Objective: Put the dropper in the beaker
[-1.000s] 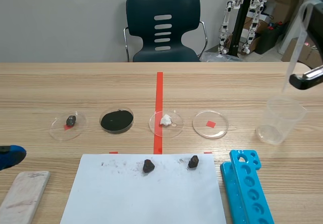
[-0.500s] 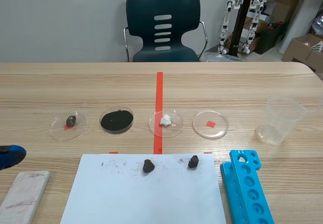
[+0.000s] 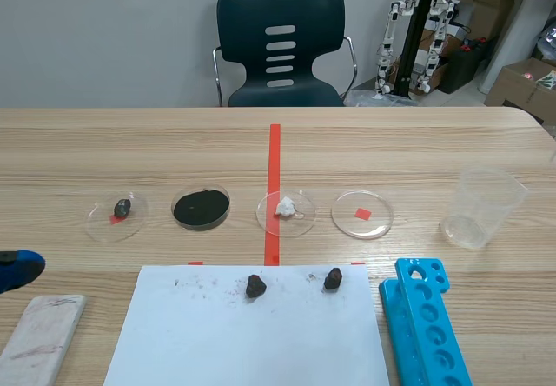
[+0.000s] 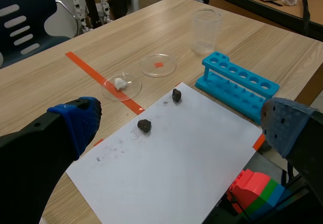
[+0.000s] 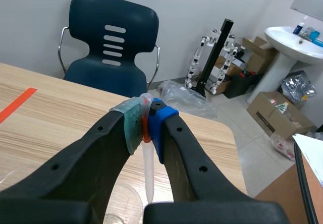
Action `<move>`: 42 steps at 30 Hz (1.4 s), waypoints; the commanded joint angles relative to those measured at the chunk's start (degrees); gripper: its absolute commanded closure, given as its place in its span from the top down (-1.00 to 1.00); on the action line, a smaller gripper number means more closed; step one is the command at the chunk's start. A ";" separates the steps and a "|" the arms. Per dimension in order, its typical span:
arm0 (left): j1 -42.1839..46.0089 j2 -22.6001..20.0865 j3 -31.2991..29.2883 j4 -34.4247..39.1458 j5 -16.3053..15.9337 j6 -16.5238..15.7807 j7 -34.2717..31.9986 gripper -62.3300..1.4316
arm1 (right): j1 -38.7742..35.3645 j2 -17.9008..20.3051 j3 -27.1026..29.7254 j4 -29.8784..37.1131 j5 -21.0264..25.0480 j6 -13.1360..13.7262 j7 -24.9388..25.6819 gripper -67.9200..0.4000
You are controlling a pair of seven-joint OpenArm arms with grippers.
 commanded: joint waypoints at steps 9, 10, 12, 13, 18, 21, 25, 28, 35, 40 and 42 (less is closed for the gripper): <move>0.02 0.28 0.22 0.35 -0.35 -0.07 -0.96 1.00 | 4.76 0.57 -2.93 -3.67 0.81 2.95 0.48 -0.96; 0.02 0.28 0.22 0.35 -0.35 -0.07 -0.96 1.00 | 5.03 0.57 -3.52 -4.24 0.81 2.95 0.48 -0.96; 0.02 0.28 0.22 0.35 -0.35 -0.07 -0.96 1.00 | 5.33 0.57 -4.50 -4.94 0.81 2.97 0.79 -0.96; 0.02 0.28 0.22 0.35 -0.35 -0.07 -0.98 1.00 | 5.33 0.59 -4.94 -5.09 0.81 2.97 1.07 -0.96; 0.02 0.28 0.22 0.35 -0.35 -0.07 -0.96 1.00 | 5.33 0.57 -7.06 -5.81 0.76 2.97 1.60 -0.96; 0.02 0.28 0.22 0.35 -0.35 -0.07 -0.96 1.00 | 5.31 0.57 -7.67 -5.95 0.74 2.97 1.62 -0.96; 0.02 0.28 0.22 0.35 -0.35 -0.07 -0.96 1.00 | 5.29 0.55 -8.04 -6.32 0.57 2.95 1.60 -0.96; 0.02 0.28 0.22 0.35 -0.35 -0.07 -0.96 1.00 | 5.29 0.57 -8.04 -7.34 0.48 2.95 1.77 -0.96; 0.02 0.28 0.22 0.35 -0.35 -0.07 -0.96 1.00 | 5.31 0.57 -8.04 -11.04 -0.07 2.95 4.35 -0.96; 0.02 0.28 0.22 0.35 -0.35 -0.07 -0.96 1.00 | 5.33 0.57 -8.04 -12.94 -2.03 2.97 7.08 -0.96; 0.02 0.28 0.22 0.35 -0.35 -0.07 -0.96 1.00 | 5.33 0.57 -8.04 -13.40 -2.29 2.97 7.74 -0.96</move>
